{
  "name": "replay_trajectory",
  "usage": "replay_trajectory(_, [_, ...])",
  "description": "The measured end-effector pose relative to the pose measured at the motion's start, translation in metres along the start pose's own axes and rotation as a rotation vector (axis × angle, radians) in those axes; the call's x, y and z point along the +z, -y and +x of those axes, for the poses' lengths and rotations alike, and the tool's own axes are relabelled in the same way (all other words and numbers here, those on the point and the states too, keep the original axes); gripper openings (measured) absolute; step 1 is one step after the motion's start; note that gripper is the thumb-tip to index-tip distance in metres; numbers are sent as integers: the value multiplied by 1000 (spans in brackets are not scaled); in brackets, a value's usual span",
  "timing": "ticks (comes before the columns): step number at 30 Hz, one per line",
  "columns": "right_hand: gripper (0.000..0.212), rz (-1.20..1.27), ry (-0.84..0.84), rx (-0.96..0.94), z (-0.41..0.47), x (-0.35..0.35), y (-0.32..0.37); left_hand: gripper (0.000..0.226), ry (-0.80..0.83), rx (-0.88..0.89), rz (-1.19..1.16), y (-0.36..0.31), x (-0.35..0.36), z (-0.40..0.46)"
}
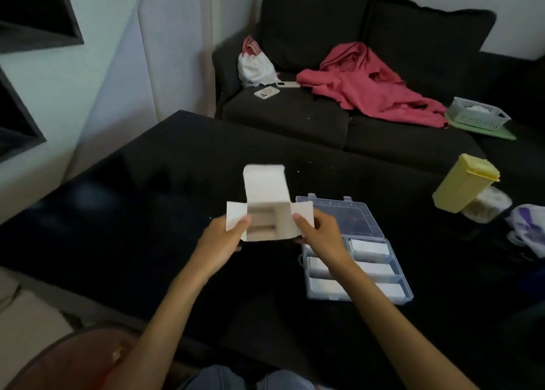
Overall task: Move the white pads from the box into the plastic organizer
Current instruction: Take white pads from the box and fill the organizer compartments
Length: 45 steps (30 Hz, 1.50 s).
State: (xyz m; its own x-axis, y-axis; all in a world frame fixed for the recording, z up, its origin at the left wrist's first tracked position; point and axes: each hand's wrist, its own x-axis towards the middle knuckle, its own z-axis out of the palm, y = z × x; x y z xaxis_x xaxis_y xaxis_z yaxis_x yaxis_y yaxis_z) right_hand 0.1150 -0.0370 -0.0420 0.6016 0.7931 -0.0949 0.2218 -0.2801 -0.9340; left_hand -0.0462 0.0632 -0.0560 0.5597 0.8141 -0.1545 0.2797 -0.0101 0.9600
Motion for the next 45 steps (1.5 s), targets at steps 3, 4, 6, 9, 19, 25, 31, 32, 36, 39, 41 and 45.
replay_trajectory(3, [20, 96, -58, -147, -9, -4, -10, 47, -16, 284, -41, 16, 0, -10])
replay_trajectory(4, [20, 88, -35, -136, -9, -3, -16, 50, 17, 282, -75, 23, 1, -11])
replay_trajectory(6, [22, 38, 25, -54, -9, 1, -28, 58, 102, 223, -120, 37, 4, -9])
replay_trajectory(9, [23, 54, 35, 26, -6, 9, -45, 67, 103, 176, -13, 50, 8, -1])
replay_trajectory(19, [11, 182, 104, -19, -6, 2, -33, 35, 192, -290, -225, -5, 3, 19])
replay_trajectory(25, [20, 285, 91, -268, -11, -22, 7, 37, 40, -146, -408, -54, -7, 2])
replay_trajectory(31, [13, 286, 40, -354, -9, -27, 34, 21, -10, -173, -321, -72, -5, -3])
replay_trajectory(32, [14, 286, 44, -353, -9, -27, 35, 23, -5, -207, -328, -72, -5, -4])
replay_trajectory(36, [15, 281, 72, -301, -10, -32, 31, 35, 86, -368, -541, -65, -6, -2])
replay_trajectory(39, [13, 275, 139, -204, -7, -41, 27, 41, 118, -451, -718, -61, -7, 0])
replay_trajectory(41, [23, 165, 127, -187, -4, -43, 26, 36, 98, -503, -718, -61, -7, 3])
replay_trajectory(45, [28, -307, -257, -592, -18, -38, 23, 36, 59, -607, -741, -53, -6, 11])
